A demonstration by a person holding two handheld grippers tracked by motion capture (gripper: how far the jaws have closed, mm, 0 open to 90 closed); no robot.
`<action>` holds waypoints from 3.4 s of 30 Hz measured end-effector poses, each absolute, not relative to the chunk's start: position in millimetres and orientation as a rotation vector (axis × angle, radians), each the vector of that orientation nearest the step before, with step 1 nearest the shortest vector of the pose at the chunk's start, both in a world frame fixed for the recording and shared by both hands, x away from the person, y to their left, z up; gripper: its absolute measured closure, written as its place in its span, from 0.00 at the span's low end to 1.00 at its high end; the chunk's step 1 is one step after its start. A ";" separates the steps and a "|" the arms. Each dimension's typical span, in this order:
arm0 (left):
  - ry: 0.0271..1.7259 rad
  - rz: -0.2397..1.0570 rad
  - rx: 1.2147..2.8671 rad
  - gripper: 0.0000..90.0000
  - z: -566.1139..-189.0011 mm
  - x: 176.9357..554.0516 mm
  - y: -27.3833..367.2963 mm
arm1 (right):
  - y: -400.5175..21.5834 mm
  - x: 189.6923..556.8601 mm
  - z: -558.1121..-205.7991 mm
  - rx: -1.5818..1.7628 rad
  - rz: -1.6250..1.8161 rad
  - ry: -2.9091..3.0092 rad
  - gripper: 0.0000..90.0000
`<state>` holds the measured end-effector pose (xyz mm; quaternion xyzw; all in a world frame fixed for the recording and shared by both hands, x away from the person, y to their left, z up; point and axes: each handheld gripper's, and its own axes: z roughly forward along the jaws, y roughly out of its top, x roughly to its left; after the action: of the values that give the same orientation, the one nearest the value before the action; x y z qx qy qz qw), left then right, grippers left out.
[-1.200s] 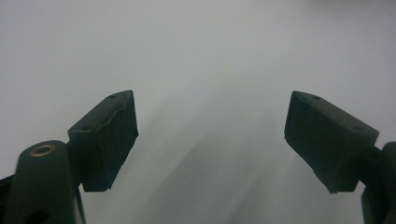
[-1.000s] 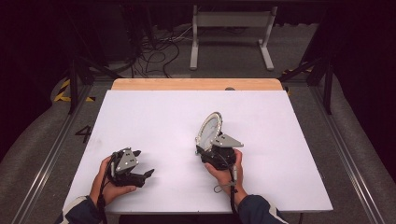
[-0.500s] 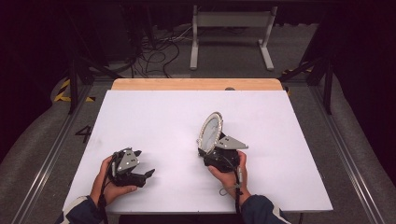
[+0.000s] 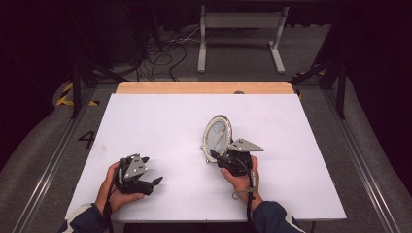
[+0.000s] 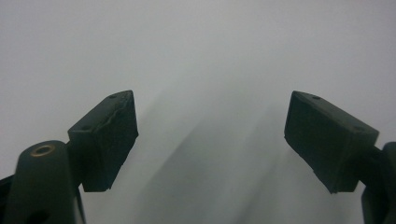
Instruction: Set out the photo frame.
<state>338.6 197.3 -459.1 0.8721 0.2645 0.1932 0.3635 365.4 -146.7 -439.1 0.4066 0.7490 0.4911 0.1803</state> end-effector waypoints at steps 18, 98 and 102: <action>0.645 0.457 2.257 0.20 -461.3 337.8 182.2 | -160.4 374.0 -432.0 1.103 1.397 2.274 0.79; 0.522 0.283 2.103 0.19 -439.3 407.9 107.1 | -192.6 327.7 -420.6 1.006 1.288 2.237 0.79; 0.499 0.250 2.104 0.19 -442.6 420.2 93.7 | -196.4 324.9 -416.4 1.013 1.291 2.194 0.77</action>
<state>420.2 93.7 -442.6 0.8563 0.2031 0.1018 0.4639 324.9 -196.4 -416.4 0.3624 0.7847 0.4617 0.1995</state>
